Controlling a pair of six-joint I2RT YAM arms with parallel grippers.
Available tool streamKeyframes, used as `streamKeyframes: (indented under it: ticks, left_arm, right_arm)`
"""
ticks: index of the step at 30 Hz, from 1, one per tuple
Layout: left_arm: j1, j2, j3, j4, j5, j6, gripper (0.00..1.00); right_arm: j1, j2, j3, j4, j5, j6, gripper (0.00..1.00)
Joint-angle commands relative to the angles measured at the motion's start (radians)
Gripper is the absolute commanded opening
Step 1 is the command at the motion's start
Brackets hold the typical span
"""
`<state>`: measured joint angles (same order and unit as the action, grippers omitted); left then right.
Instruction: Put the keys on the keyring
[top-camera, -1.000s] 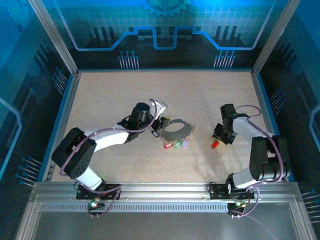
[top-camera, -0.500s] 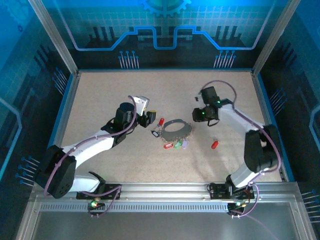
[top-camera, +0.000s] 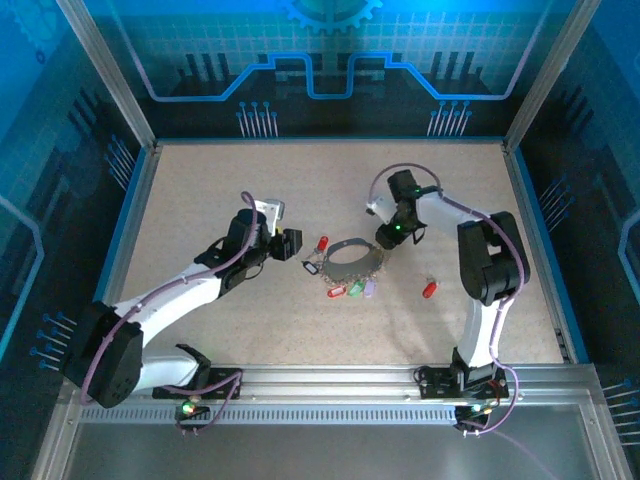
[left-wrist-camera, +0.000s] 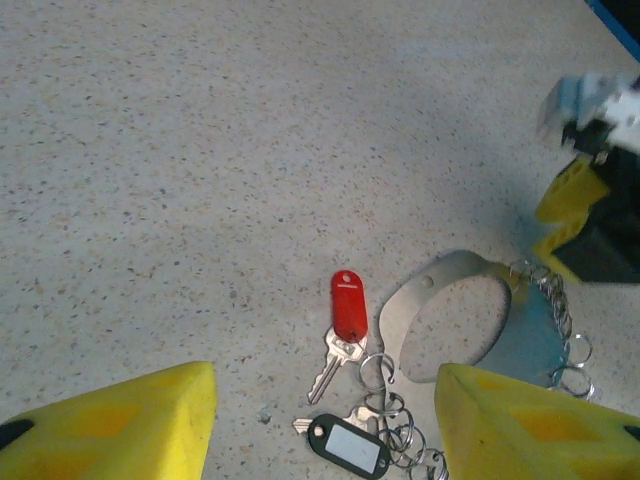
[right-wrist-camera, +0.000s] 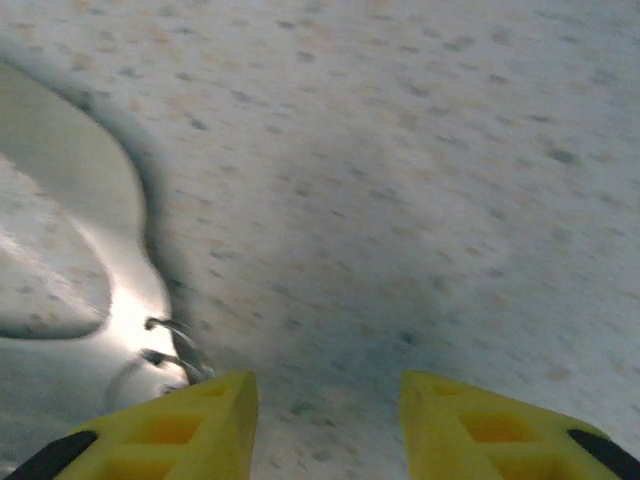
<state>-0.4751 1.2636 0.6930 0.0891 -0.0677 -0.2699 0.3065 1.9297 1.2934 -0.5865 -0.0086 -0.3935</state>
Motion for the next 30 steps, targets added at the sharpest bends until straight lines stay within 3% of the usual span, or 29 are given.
streamKeyframes:
  ticks: [1,7,15,18,20,24,30]
  left_arm:
    - [0.011,-0.001,0.002,-0.037,-0.033,-0.084,0.61]
    - [0.024,-0.008,0.009,-0.094,-0.050,-0.133,0.62]
    - [0.042,0.043,0.039,-0.134,0.025,-0.145,0.63]
    - [0.041,0.079,0.054,-0.132,0.059,-0.149,0.62]
    - [0.041,0.102,0.068,-0.123,0.115,-0.133,0.61]
    - [0.041,0.141,0.107,-0.165,0.181,-0.106,0.60]
    - [0.041,0.151,0.120,-0.183,0.185,-0.089,0.60]
  right_arm:
    - [0.067,0.024,0.014,-0.081,-0.045,-0.002,0.42]
    - [0.172,-0.085,-0.044,-0.220,-0.193,0.114,0.36]
    - [0.388,-0.197,-0.193,-0.122,-0.392,0.193,0.38]
    - [0.383,-0.212,-0.180,-0.095,-0.408,0.182,0.38]
    - [0.357,-0.242,-0.172,-0.087,-0.329,0.191,0.38]
    - [0.256,-0.272,-0.168,-0.059,-0.295,0.217,0.38]
    - [0.194,-0.147,-0.110,-0.123,-0.275,0.280,0.37]
